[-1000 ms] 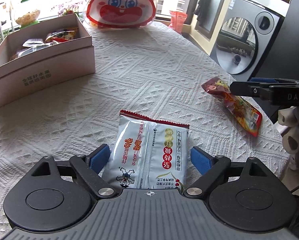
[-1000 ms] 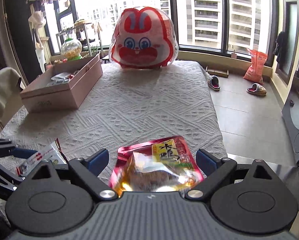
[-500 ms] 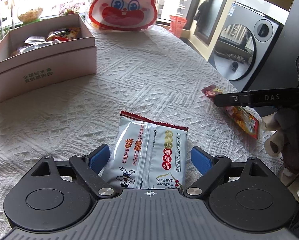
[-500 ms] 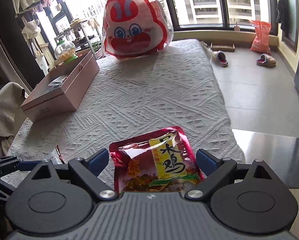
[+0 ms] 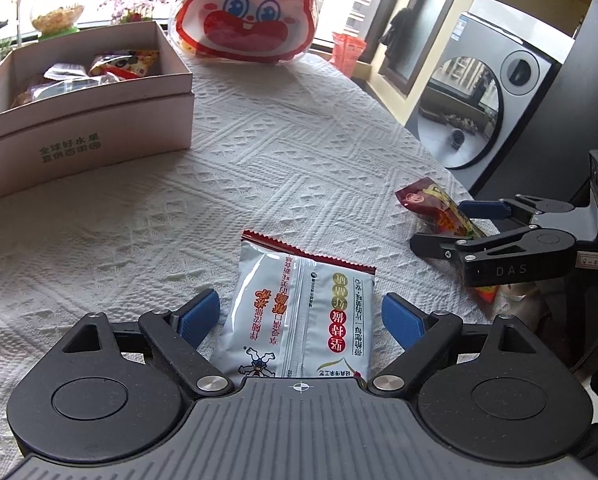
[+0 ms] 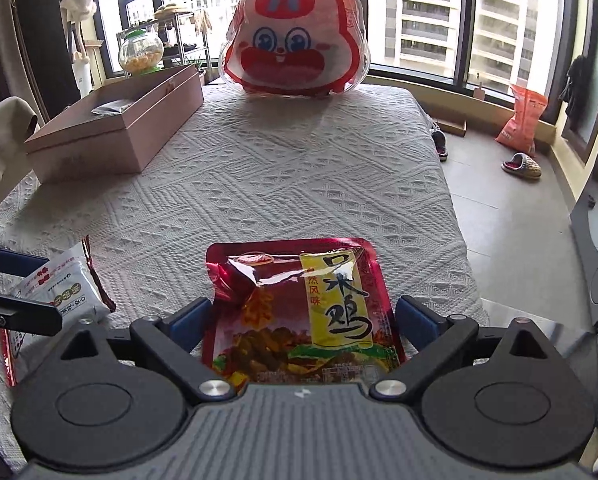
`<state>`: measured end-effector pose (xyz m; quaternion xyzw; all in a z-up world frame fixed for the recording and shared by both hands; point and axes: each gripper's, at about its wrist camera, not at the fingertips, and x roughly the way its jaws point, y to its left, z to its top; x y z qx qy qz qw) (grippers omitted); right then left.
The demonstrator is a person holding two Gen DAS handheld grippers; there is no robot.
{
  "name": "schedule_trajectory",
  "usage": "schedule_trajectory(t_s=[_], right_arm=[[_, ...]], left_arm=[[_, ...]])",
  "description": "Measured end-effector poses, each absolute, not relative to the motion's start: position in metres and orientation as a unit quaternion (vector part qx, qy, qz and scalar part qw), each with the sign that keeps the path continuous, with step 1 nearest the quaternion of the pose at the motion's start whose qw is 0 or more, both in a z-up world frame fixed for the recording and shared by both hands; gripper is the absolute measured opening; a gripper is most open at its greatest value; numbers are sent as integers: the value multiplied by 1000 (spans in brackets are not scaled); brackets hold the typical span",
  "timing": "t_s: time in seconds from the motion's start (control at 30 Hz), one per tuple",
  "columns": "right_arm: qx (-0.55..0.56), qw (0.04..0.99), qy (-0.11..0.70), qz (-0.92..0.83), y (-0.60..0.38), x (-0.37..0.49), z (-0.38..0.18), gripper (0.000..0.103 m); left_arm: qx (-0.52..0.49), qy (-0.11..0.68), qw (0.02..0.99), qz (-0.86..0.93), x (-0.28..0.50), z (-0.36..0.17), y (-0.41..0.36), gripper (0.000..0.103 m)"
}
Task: Organize snacks
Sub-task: 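Lift and hold the white packet and red chicken bag above the table, then carry the white packet and red chicken bag into the pink box and open both tools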
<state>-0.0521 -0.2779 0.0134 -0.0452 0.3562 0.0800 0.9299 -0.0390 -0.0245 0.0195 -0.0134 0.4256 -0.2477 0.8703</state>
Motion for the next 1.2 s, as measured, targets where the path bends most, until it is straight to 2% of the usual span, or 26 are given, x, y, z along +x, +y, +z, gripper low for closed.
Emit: schedule_trajectory(t_s=[0.07,0.13,0.23,0.27,0.3,0.63,0.8,0.93,1.03,1.13,1.2], right_arm=[[-59,927,362,83,-274,-50,13,101],[-63,925,366,82,-273,-49,15,96],[-59,924,368,81,-273,-54,22,83],[-55,925,367,86,-273,-57,25,74],[-54,924,368,92,-272,-61,28,69],[-82,945,293,122,-253,-107,79,68],[-83,955,248,138,-241,-117,110,68],[-87,959,222,156,-229,-119,125,68],[-89,957,221,165,-219,-113,128,68],[-88,954,231,169,-212,-106,125,68],[-93,953,237,166,-208,-103,121,68]], left_arm=[[13,416,879,-233,-44,20,-30,84],[32,403,884,-235,-52,21,-34,81],[18,405,878,-254,-59,21,-32,79],[13,406,877,-259,-60,21,-30,79],[11,406,876,-260,-62,21,-29,78],[-2,357,902,-244,-85,60,-4,76],[-11,260,946,-192,-86,122,33,76],[-35,197,970,-137,-49,160,65,76],[-81,172,973,-128,6,153,89,77],[-156,241,951,-115,67,116,109,74],[-175,247,947,-108,78,99,114,74]])
